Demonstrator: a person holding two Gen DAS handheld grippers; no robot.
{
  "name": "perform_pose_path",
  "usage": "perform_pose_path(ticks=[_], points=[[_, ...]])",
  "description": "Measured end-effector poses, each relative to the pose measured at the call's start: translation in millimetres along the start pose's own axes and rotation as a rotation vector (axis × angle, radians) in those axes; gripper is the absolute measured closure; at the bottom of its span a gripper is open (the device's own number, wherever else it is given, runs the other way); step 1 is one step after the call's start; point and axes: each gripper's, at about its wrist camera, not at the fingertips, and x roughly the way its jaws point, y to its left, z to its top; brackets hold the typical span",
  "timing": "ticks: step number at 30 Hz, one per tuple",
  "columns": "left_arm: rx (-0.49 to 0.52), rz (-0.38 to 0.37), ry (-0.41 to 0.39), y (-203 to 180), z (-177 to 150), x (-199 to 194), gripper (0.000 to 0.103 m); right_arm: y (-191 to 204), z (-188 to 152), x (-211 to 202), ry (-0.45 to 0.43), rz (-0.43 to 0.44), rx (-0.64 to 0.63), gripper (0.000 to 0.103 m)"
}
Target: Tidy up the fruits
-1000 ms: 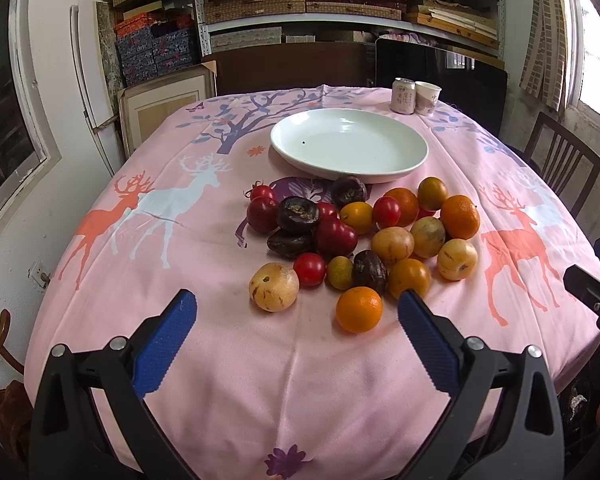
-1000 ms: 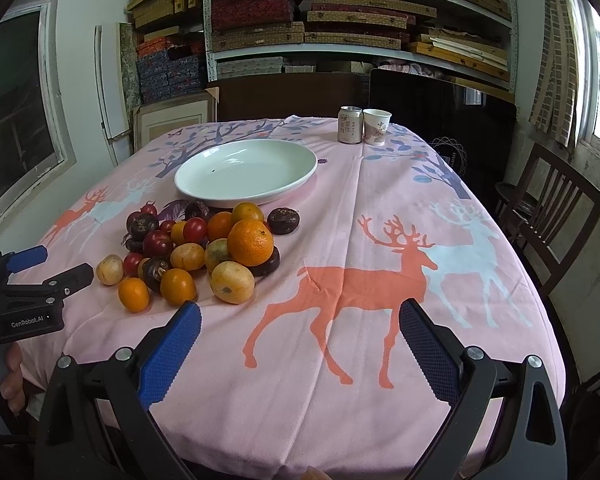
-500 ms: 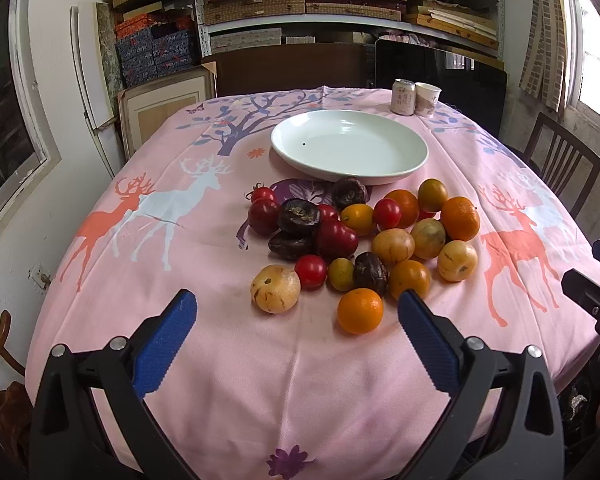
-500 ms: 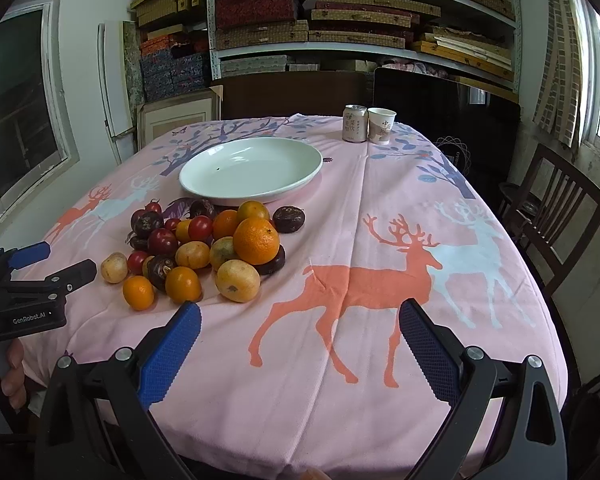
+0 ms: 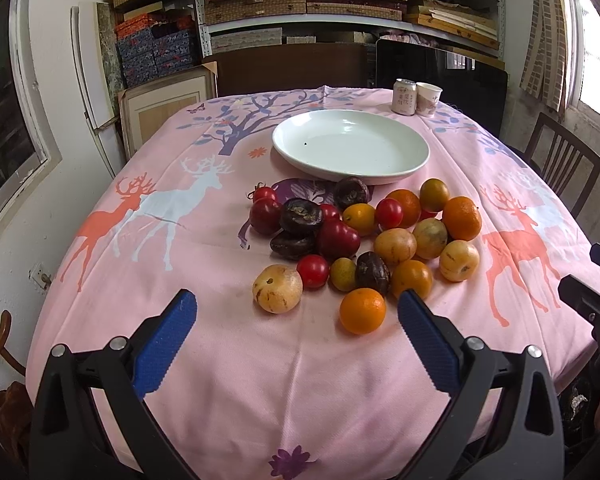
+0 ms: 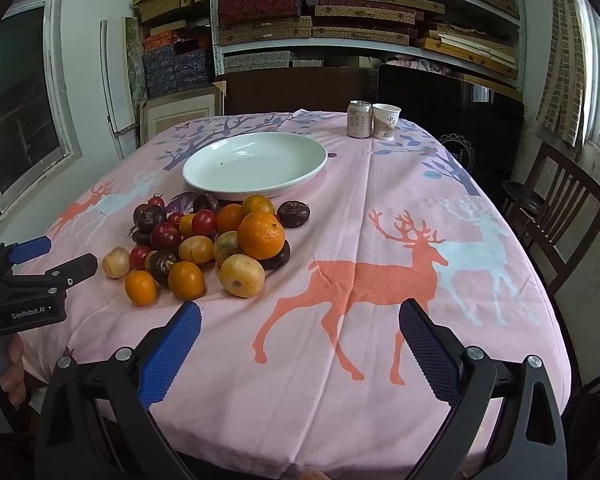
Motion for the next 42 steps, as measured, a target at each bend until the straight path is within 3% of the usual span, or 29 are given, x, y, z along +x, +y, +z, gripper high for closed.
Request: perform_pose_path(ticks=[21,25,31,36,38,40,42], points=[[-0.011,0.001,0.013,10,-1,7,0.004,6,-4,7,0.016,0.006,-0.006,0.004],[-0.014,0.019,0.035,21,-3,18,0.004,1,-4,12,0.030,0.006,0.000,0.004],[-0.072,-0.027,0.119,51,-11,51,0.004,-4,-8,28,0.070,0.017,0.017,0.004],[-0.030,-0.021,0.102,50,-11,70,0.004,-6,-9,42,0.101,0.029,0.023,0.004],[-0.011,-0.020,0.113,48,-10,78,0.007,-8,-10,45,0.109,0.030,0.027,0.004],[0.004,-0.036,0.136,44,-10,85,0.029,-11,-10,50,0.117,0.028,0.036,0.004],[0.004,-0.079,0.170,43,-11,95,0.045,-13,-10,53,0.124,0.028,0.043,0.004]])
